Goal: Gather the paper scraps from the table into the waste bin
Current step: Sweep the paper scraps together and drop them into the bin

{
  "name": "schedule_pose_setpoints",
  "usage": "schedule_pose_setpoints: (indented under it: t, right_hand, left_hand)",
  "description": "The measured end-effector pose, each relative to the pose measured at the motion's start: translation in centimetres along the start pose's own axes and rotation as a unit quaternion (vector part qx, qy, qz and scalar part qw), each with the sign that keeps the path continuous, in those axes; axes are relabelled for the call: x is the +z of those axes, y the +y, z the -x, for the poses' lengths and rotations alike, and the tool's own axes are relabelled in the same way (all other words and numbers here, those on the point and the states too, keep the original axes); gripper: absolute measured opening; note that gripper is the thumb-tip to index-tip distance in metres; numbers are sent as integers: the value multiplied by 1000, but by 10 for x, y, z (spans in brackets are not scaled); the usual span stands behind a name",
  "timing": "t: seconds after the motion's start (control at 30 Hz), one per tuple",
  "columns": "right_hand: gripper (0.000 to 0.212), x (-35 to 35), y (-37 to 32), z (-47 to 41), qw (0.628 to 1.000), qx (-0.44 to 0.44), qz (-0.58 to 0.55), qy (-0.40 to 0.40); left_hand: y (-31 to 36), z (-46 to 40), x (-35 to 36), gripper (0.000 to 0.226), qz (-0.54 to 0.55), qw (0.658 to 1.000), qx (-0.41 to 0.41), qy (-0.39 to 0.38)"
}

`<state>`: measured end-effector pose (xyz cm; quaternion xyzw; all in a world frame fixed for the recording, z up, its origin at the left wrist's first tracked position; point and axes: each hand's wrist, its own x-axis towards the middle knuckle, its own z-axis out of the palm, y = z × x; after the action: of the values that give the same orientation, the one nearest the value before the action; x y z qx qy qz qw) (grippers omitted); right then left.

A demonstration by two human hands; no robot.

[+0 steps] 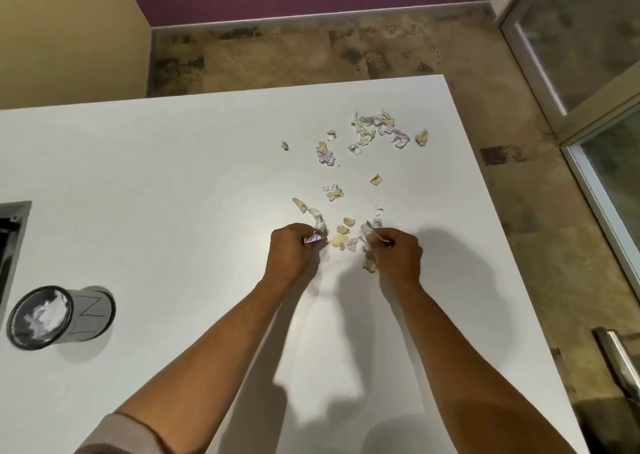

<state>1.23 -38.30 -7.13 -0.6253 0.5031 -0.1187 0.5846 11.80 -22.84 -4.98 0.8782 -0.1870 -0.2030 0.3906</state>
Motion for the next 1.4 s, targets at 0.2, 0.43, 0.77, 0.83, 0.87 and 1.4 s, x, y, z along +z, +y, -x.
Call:
schedule_pose_setpoints:
  t: [0.2, 0.43, 0.77, 0.83, 0.87, 1.4]
  right_hand:
    - [12, -3, -9, 37, 989, 53, -135, -24]
    - [13, 10, -20, 93, 961, 105, -249, -64]
    - [21, 39, -27, 184, 948, 126, -253, -146]
    - [19, 49, -25, 200, 947, 129, -248, -158]
    - [19, 55, -25, 209, 946, 131, -245, -164]
    - [18, 165, -42, 293, 925, 159, -250, -236]
  left_hand:
    - [1, 26, -31, 7, 84, 996, -18, 31]
    - [-1, 72, -73, 21, 184, 981, -46, 48]
    - [-29, 143, -137, 21, 222, 968, -85, 80]
    - [-39, 154, -152, 20, 223, 967, -90, 88]
    - [-45, 160, -160, 20, 221, 966, -92, 94]
    - [-142, 190, -290, 27, 71, 971, -175, 147]
